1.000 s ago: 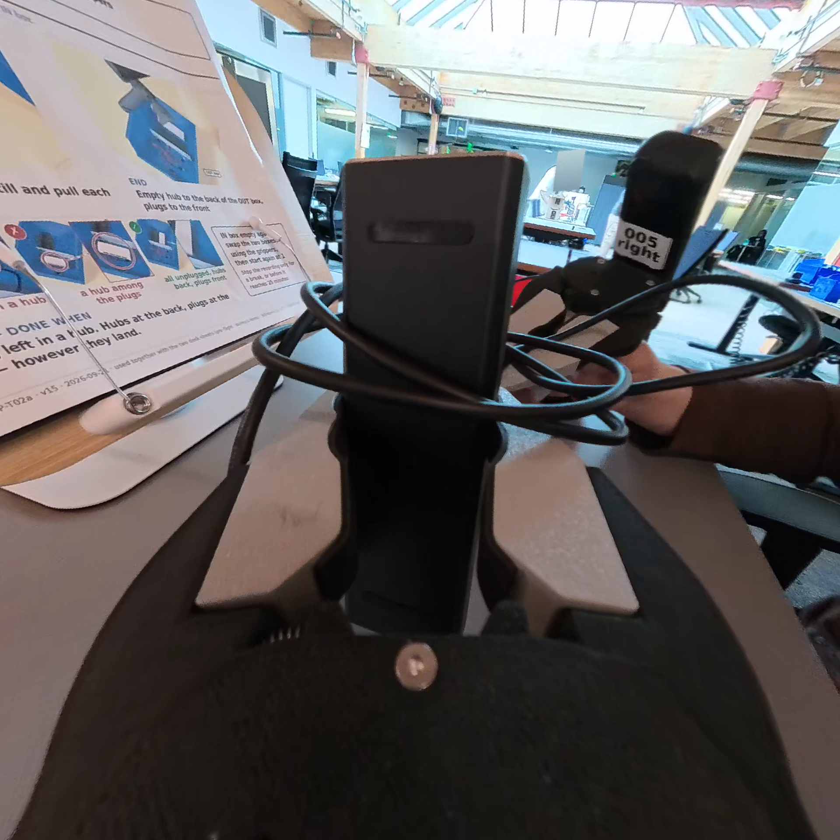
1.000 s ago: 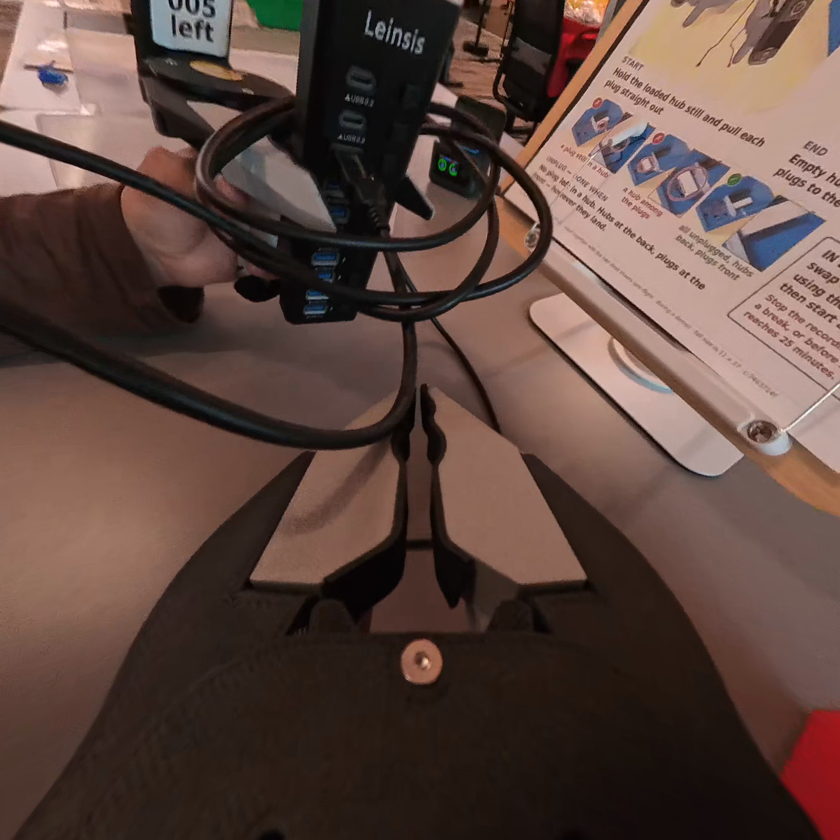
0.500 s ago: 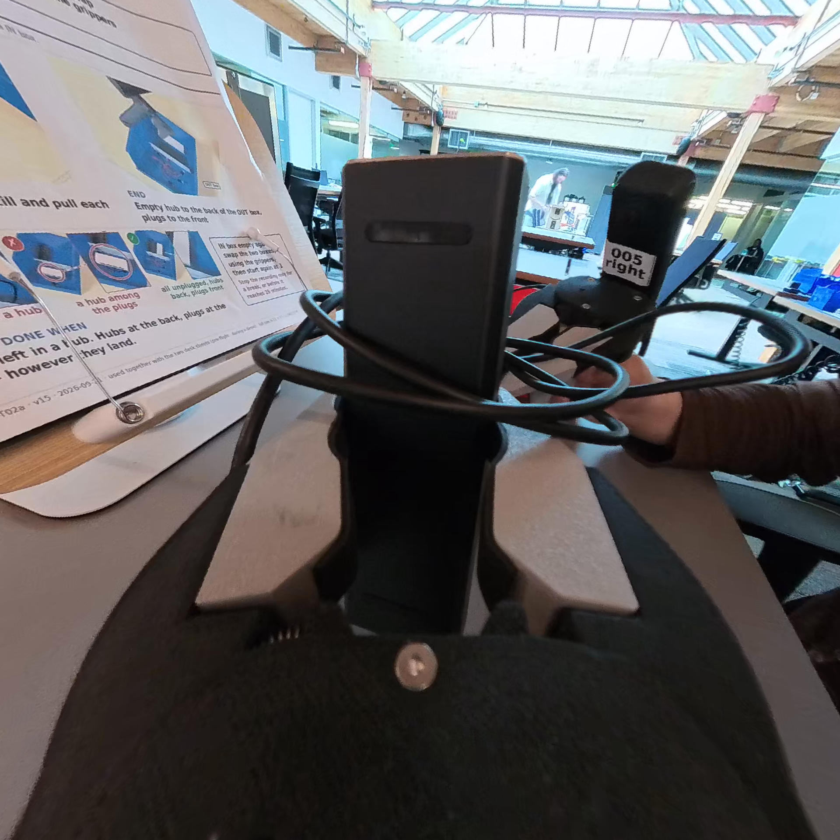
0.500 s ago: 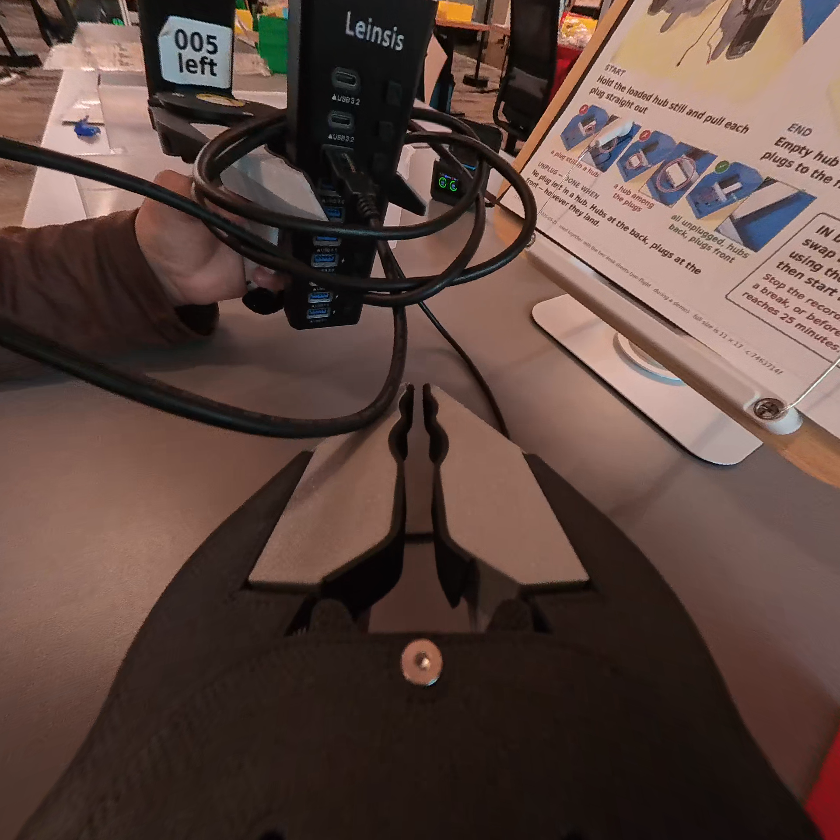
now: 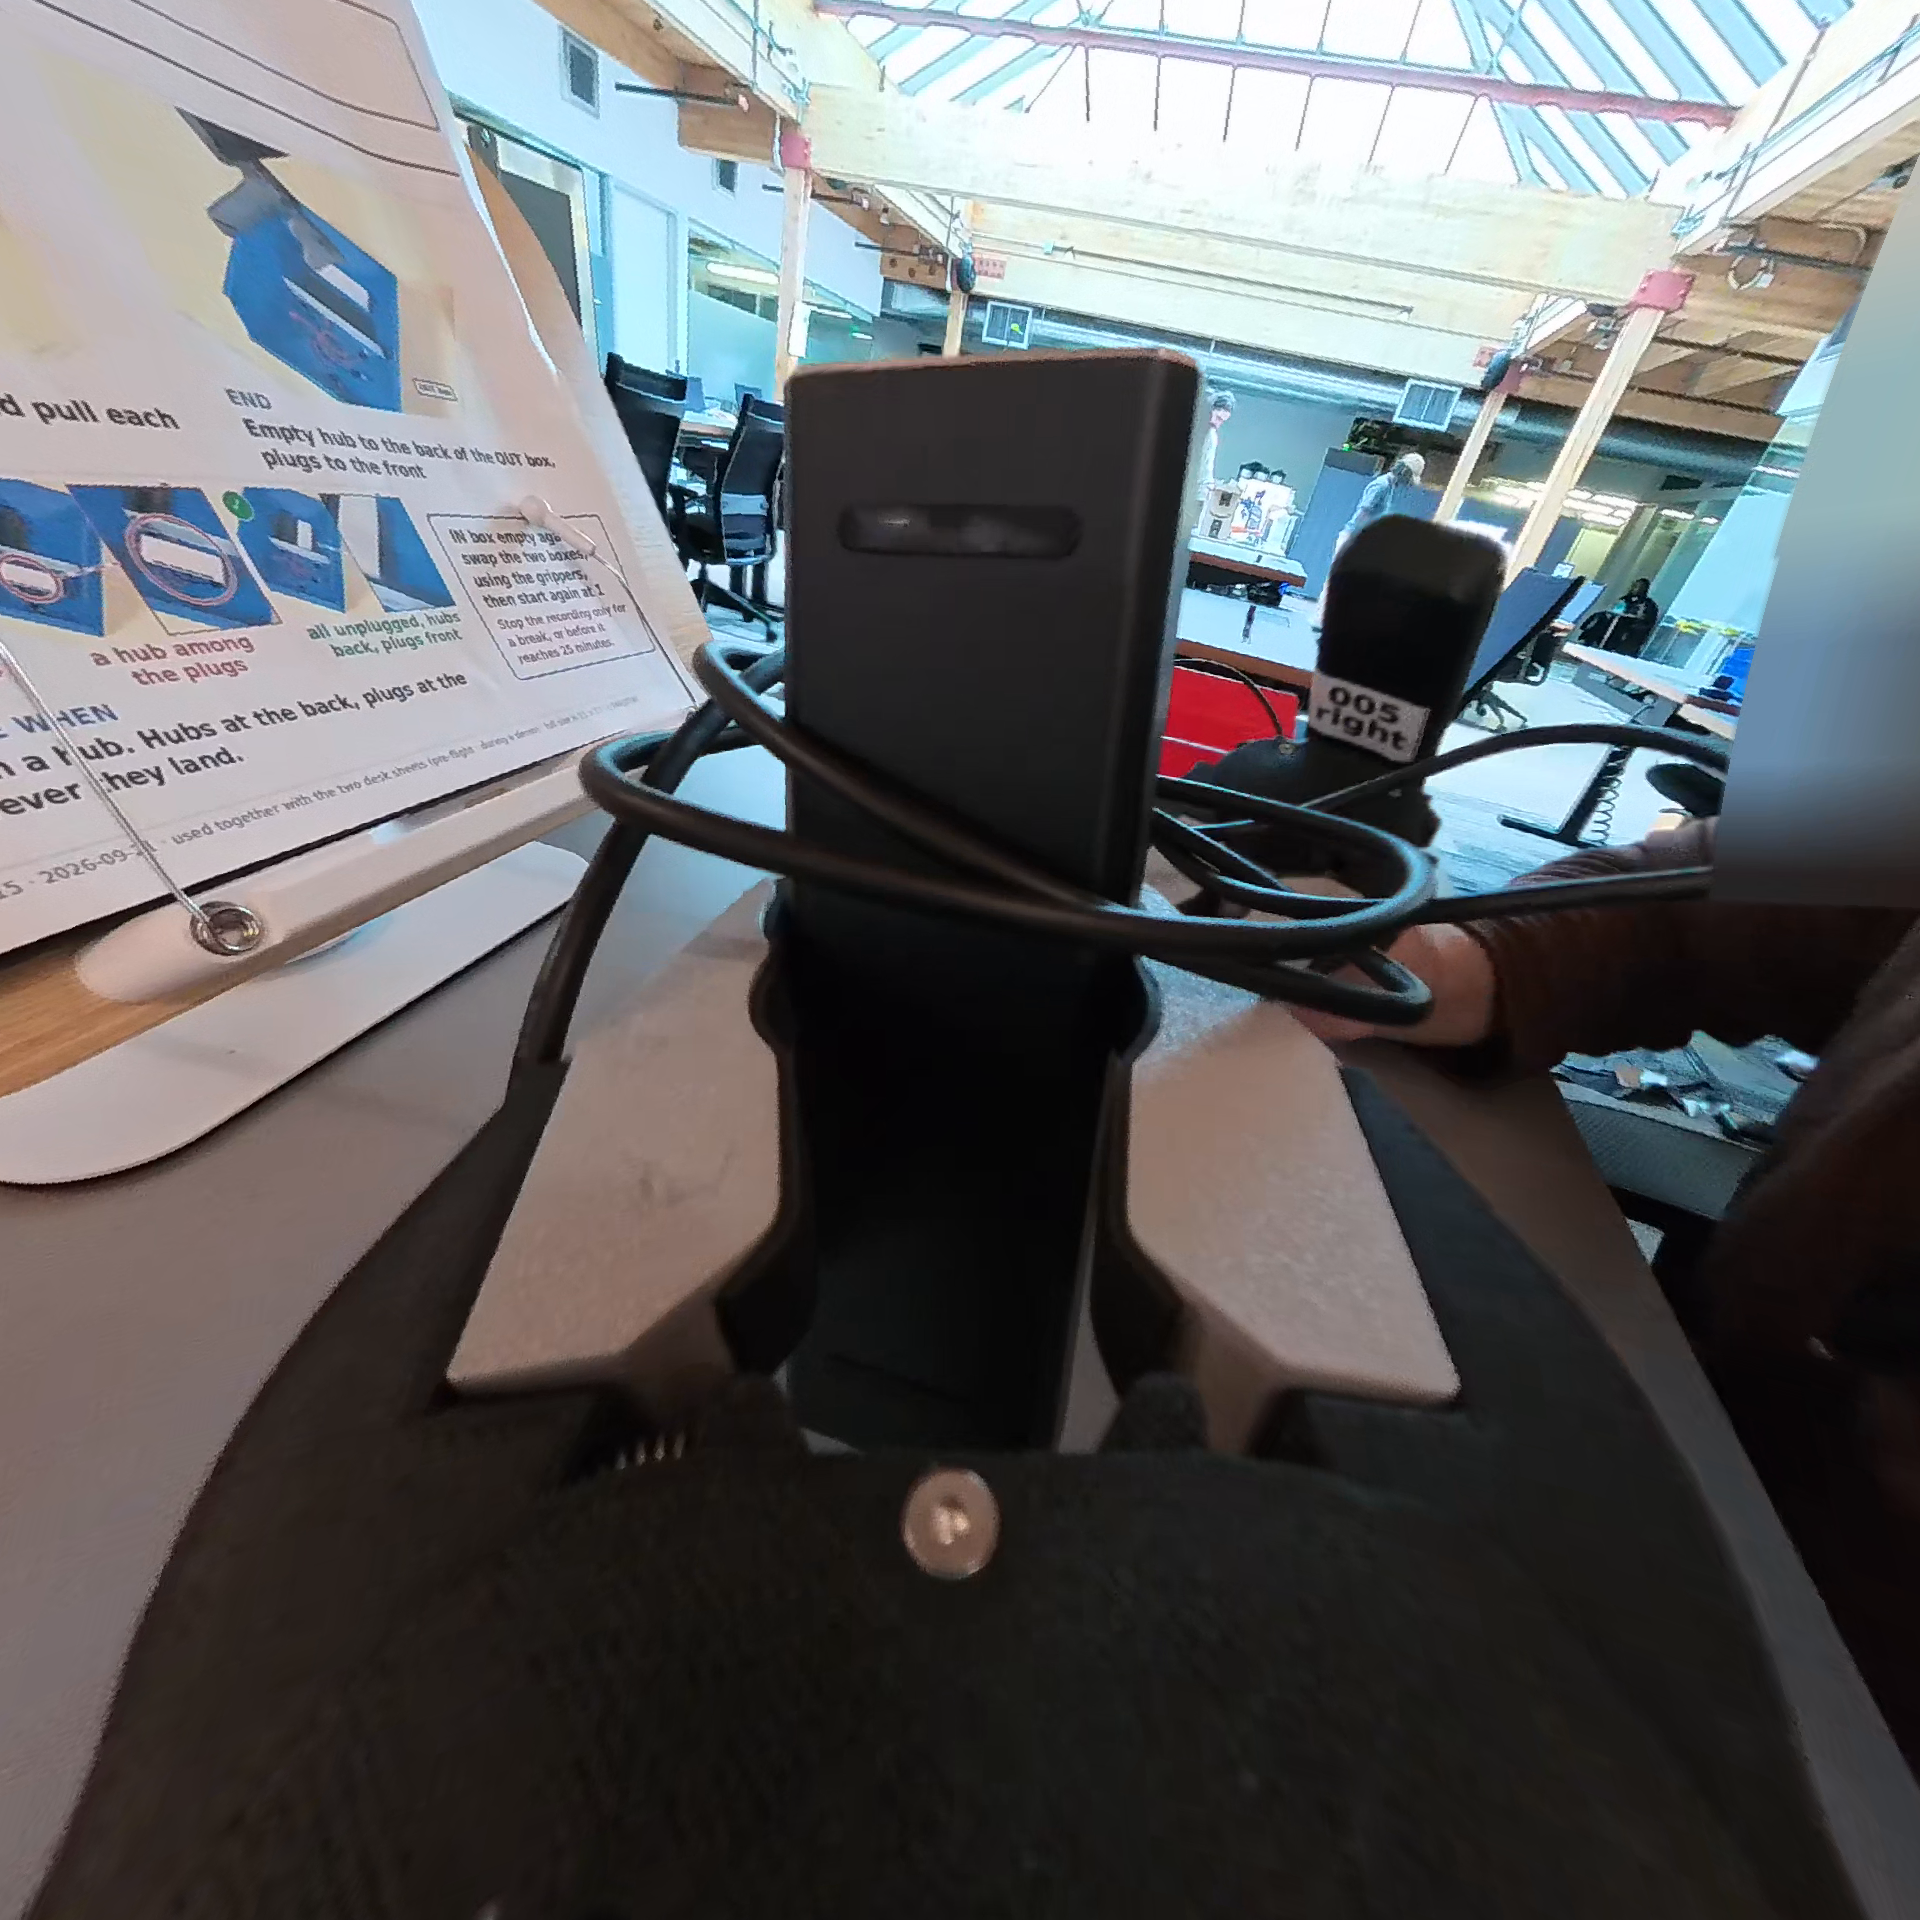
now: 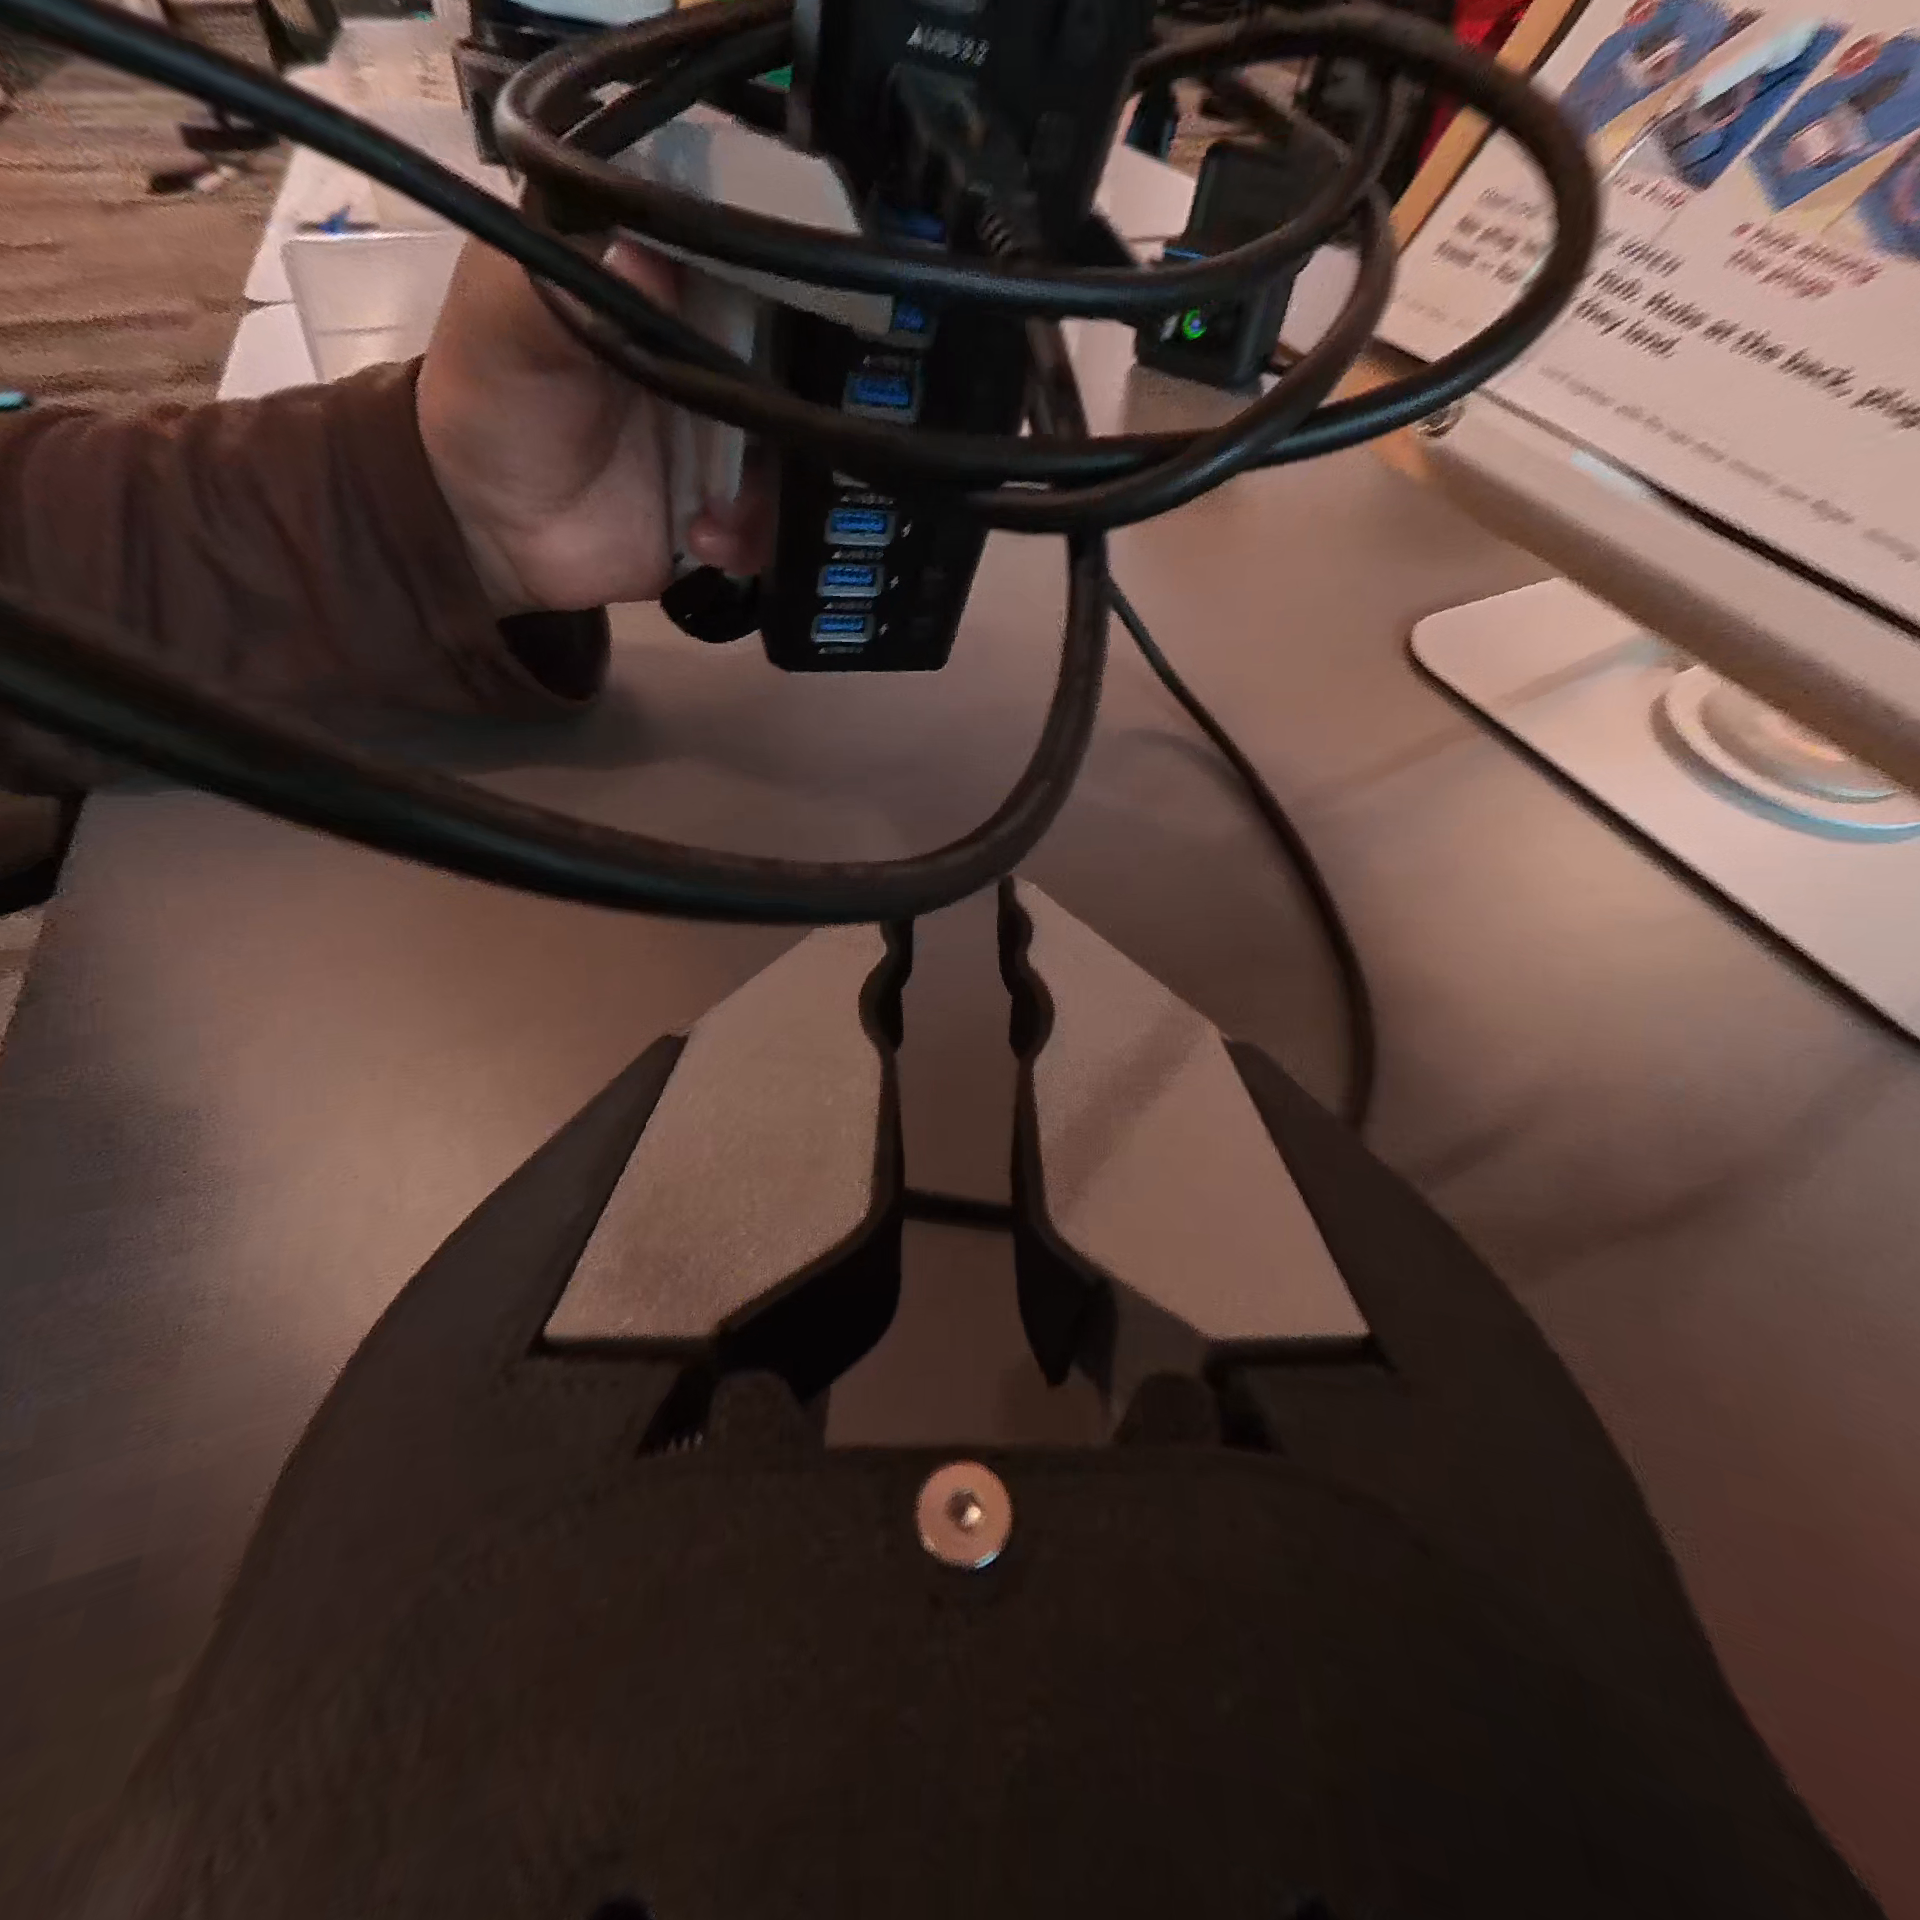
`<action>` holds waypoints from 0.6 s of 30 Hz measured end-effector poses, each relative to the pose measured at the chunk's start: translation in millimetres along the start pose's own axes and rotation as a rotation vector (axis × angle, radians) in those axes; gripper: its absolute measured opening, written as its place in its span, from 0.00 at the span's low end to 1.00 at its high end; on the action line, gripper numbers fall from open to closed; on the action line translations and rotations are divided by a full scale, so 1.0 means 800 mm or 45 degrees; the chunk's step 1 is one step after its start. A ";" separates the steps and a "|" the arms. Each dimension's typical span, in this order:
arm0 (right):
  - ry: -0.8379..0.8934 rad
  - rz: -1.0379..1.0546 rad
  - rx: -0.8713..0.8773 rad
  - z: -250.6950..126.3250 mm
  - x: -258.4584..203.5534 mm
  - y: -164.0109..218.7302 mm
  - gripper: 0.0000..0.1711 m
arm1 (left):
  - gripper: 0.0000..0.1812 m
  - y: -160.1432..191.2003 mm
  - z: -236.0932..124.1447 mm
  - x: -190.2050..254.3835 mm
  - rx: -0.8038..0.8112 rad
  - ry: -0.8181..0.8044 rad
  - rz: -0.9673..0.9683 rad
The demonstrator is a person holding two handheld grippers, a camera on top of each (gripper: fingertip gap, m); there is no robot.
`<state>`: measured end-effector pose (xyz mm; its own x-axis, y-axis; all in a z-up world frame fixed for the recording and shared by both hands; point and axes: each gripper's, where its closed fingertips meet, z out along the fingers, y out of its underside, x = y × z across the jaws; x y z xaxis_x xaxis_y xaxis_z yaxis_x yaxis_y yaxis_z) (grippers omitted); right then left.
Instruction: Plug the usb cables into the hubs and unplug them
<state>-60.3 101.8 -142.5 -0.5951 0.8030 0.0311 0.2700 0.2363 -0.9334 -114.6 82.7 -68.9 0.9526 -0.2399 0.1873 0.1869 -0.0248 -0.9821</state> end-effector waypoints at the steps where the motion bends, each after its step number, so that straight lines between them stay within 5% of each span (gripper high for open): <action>1: -0.019 0.004 -0.006 0.003 -0.003 0.003 0.08 | 0.33 0.001 0.001 0.000 -0.005 0.003 -0.001; 18: 0.006 0.002 0.093 -0.003 0.001 -0.012 0.14 | 0.33 0.014 0.014 0.013 -0.055 0.068 -0.014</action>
<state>-62.1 101.5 -132.5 -0.5911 0.8060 0.0309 0.2152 0.1945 -0.9570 -99.7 90.5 -77.4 0.9361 -0.2909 0.1980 0.1859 -0.0690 -0.9801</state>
